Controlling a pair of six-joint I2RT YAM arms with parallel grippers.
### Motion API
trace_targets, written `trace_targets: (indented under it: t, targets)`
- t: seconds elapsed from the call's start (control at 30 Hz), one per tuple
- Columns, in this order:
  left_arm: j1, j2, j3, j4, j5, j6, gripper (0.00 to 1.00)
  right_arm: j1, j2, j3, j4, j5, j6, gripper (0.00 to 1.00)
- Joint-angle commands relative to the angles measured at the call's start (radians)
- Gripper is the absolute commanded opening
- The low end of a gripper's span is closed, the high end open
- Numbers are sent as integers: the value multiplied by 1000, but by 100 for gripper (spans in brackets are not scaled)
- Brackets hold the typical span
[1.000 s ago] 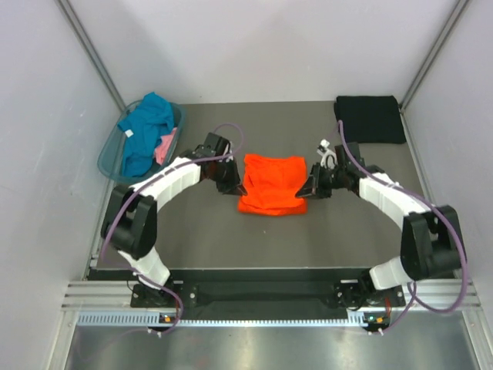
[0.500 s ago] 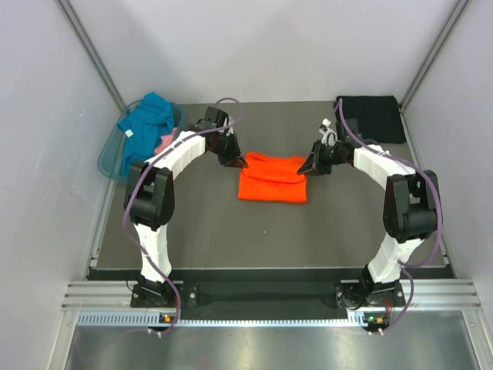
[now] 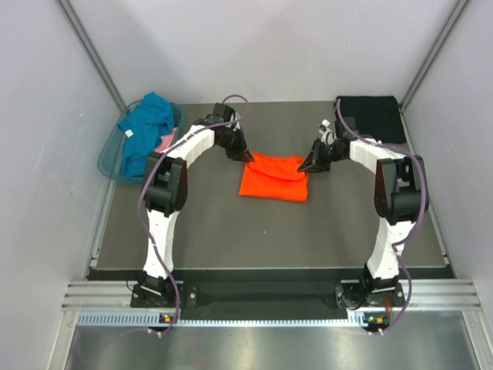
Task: Fold and stack the t-shirts
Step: Fold the tshirt
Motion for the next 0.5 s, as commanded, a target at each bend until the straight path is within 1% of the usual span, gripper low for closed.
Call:
trace_targets:
  t: [0.0, 0.1, 0.17, 0.2, 0.23, 0.27, 0.37, 0.4, 0.43, 0.47]
  targets:
    - [16, 26, 60, 17, 23, -3, 0, -18, 24, 68, 26, -35, -9, 0]
    - [19, 54, 77, 35, 38, -12, 0, -32, 48, 86, 30, -30, -4, 1]
    - [23, 68, 83, 55, 41, -13, 0, -39, 71, 96, 40, -47, 14, 7]
    - [24, 83, 88, 58, 49, -24, 0, -47, 79, 97, 56, -53, 25, 13]
    - [29, 91, 88, 66, 61, -33, 4, -50, 93, 100, 67, -67, 52, 26]
    - [38, 96, 88, 86, 84, -56, 18, -55, 95, 100, 78, -73, 68, 32]
    - [50, 77, 79, 122, 87, -73, 38, -70, 85, 103, 103, -86, 109, 41]
    - [52, 54, 82, 126, 86, -73, 48, -75, 78, 108, 97, -81, 108, 44]
    - [52, 44, 85, 127, 80, -67, 53, -78, 58, 111, 63, -67, 103, 48]
    - [52, 31, 88, 114, 71, -59, 54, -79, 49, 118, 34, -61, 92, 50]
